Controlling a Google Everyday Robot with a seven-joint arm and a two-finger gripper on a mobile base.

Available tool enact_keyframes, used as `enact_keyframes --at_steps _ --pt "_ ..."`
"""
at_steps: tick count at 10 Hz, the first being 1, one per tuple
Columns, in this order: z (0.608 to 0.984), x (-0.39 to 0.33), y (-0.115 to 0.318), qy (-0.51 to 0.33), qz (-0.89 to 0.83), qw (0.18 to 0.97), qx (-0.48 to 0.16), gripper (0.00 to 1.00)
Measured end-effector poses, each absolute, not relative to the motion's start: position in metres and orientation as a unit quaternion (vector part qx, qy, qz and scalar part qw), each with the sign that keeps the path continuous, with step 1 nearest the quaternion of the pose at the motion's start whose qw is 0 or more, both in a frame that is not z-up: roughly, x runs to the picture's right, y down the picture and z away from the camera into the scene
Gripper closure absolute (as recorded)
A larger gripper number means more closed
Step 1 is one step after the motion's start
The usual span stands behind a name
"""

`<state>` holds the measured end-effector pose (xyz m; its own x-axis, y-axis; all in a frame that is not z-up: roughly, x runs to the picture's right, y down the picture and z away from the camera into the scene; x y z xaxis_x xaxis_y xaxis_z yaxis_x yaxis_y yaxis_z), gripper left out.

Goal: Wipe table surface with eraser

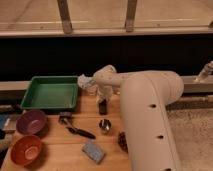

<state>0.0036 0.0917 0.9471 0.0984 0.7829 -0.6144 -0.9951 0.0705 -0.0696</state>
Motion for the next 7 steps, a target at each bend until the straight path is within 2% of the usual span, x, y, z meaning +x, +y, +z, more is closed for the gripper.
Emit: enact_keyframes --at_steps 3,5,7 --pt "0.961 -0.002 0.058 0.185 0.647 0.691 -0.265 0.94" --pt "0.952 -0.028 0.04 0.147 0.642 0.695 -0.288 0.94" --pt "0.941 -0.044 0.042 0.124 0.629 0.701 -0.312 0.94"
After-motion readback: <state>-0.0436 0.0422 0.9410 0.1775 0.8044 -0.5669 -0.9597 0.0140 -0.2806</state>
